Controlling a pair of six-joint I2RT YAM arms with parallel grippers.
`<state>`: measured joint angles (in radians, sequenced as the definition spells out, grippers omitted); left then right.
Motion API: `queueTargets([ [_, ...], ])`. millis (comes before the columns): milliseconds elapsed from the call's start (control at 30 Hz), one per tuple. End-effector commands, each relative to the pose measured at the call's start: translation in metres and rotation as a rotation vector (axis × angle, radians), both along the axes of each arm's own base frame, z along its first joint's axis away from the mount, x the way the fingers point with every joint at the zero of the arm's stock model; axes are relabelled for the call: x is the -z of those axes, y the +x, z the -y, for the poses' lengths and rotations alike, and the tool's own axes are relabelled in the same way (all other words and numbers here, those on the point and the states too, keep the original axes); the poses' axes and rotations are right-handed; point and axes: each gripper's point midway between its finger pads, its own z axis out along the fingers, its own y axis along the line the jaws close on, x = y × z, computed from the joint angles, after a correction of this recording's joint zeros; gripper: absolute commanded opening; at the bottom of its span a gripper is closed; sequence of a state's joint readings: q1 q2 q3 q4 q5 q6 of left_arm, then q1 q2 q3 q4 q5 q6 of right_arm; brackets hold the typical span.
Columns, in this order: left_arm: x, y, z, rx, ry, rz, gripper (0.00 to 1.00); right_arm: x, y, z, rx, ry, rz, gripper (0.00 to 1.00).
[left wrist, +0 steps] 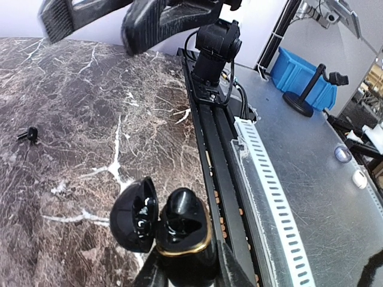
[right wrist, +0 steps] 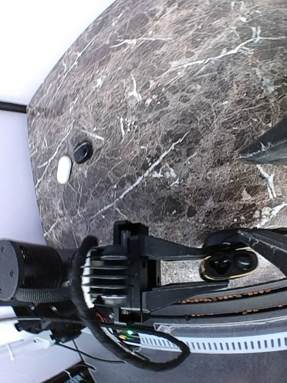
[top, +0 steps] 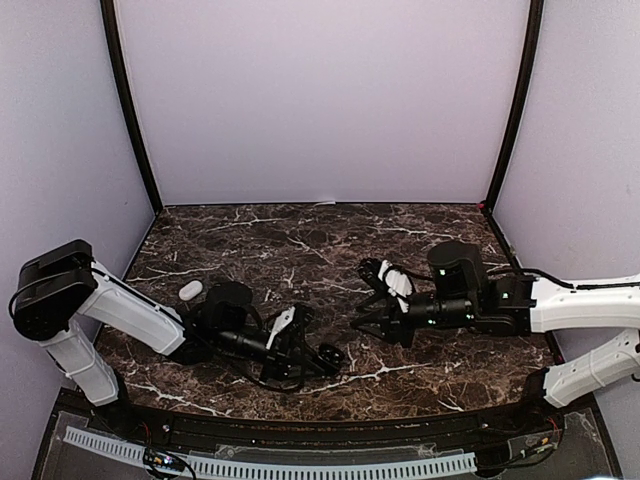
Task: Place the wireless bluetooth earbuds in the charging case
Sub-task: Pass from the right arm to the left, then pick up the left earbud from the center of the board.
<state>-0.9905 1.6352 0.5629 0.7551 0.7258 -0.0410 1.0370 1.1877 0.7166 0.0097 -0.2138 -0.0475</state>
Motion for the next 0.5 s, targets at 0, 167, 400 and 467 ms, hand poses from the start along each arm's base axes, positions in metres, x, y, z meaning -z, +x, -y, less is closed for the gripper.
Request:
queueTargets([
  [0,-0.029,0.018,-0.018,-0.064,-0.129,-0.016,0.20,-0.007,0.021,0.014,0.141,0.051,0.004,0.37],
  [167,-0.037,0.045,-0.039,-0.193,-0.140,-0.019,0.20,0.007,0.052,0.044,0.355,0.049,-0.040,0.39],
  [400,-0.047,0.075,-0.053,-0.361,-0.116,0.083,0.20,0.047,0.099,0.104,0.715,0.014,-0.142,0.40],
  [467,-0.047,0.077,-0.057,-0.387,-0.122,0.104,0.20,0.059,0.104,0.115,0.770,0.000,-0.161,0.40],
])
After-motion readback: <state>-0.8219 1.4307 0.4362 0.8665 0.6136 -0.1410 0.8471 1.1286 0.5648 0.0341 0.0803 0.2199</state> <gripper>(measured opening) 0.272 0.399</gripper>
